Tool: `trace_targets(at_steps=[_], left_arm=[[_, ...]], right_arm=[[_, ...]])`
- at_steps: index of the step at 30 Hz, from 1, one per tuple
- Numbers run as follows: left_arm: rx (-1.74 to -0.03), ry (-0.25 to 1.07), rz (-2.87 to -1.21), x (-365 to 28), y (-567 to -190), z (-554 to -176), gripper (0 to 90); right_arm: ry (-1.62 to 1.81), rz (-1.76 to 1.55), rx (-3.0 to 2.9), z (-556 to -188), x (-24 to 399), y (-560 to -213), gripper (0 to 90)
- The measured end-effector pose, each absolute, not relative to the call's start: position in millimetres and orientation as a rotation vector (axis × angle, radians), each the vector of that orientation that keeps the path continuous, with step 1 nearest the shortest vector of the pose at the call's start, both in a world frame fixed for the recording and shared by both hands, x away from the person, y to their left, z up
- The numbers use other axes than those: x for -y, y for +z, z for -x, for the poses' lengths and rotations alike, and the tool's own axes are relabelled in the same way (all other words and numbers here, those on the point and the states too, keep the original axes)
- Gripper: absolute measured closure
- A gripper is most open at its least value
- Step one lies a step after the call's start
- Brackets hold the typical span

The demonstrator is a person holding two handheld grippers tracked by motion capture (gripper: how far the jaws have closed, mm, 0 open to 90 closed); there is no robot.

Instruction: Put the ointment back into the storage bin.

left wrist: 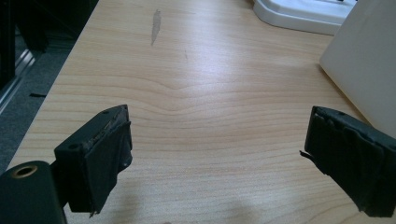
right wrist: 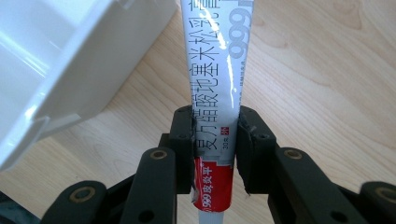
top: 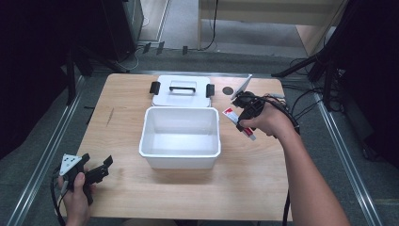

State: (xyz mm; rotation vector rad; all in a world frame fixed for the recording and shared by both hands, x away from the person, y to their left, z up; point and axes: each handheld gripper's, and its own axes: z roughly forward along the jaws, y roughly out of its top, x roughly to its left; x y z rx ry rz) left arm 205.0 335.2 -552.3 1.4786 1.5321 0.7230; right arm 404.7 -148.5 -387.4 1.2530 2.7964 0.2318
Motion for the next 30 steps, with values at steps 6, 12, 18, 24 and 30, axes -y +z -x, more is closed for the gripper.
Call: trace_targets(at_steps=[6,12,18,24,30], left_arm=[[-1.533,0.725,-1.478,-334.7,-552.3,-205.4,8.1],[-1.529,0.724,-1.478,-334.6,-552.3,-205.4,8.1],[-1.529,0.722,-1.483,-334.8,-552.2,-205.6,8.1],[-1.530,0.721,-1.480,-334.7,-552.3,-205.7,8.1],[-1.532,0.718,-1.477,-334.6,-552.2,-205.7,8.1]], right_arm=[[0.228,-1.227,-2.807,-406.4,136.5,-375.0,71.3],[0.253,-1.209,-2.798,-409.2,122.8,-360.4,71.2],[0.267,-1.169,-2.811,-410.0,109.3,-351.8,71.2],[0.269,-1.125,-2.832,-410.4,95.0,-349.1,71.3],[0.273,-1.073,-2.866,-408.9,80.3,-352.3,71.2]])
